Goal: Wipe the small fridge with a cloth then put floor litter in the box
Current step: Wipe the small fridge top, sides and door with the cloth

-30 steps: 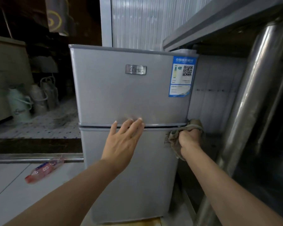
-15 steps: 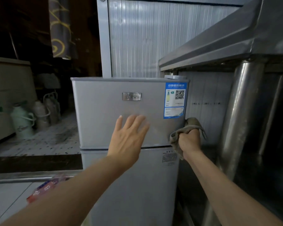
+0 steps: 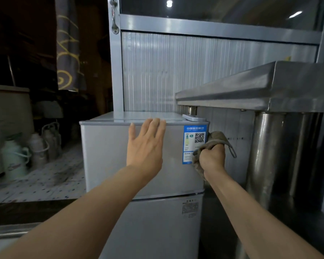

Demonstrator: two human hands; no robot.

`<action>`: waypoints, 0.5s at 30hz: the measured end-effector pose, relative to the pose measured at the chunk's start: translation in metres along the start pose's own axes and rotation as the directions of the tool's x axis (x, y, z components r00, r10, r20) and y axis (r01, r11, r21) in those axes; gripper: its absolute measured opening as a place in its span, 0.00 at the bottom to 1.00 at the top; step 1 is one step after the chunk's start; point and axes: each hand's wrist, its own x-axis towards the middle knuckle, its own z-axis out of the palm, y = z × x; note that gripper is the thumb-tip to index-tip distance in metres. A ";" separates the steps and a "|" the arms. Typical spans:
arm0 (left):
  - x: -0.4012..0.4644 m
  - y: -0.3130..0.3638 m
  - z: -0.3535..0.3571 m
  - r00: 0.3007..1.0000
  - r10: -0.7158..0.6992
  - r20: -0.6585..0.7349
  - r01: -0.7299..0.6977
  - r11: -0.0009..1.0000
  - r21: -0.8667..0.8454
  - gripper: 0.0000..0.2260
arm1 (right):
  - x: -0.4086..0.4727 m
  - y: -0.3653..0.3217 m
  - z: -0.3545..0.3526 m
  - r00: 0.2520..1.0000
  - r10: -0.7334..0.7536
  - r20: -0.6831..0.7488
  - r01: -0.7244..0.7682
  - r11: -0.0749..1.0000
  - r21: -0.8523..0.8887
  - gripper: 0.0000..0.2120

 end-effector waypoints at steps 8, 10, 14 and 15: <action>0.001 -0.002 -0.007 0.999 0.022 0.048 -0.022 1.000 -0.010 0.40 | 0.007 -0.037 0.010 0.999 0.030 -0.045 -0.029 0.999 0.040 0.07; 0.002 -0.003 -0.007 0.999 0.023 0.049 -0.023 1.000 -0.016 0.40 | 0.003 -0.037 0.011 0.999 0.008 -0.050 -0.005 0.998 0.070 0.05; 0.001 -0.005 -0.007 0.997 0.029 0.068 -0.026 0.999 -0.043 0.41 | -0.017 -0.023 0.009 0.993 -0.078 -0.087 0.092 0.979 0.180 0.11; 0.001 -0.006 -0.007 0.996 0.034 0.077 -0.031 0.999 -0.041 0.41 | -0.023 -0.021 0.009 0.991 -0.082 -0.105 0.102 0.973 0.207 0.14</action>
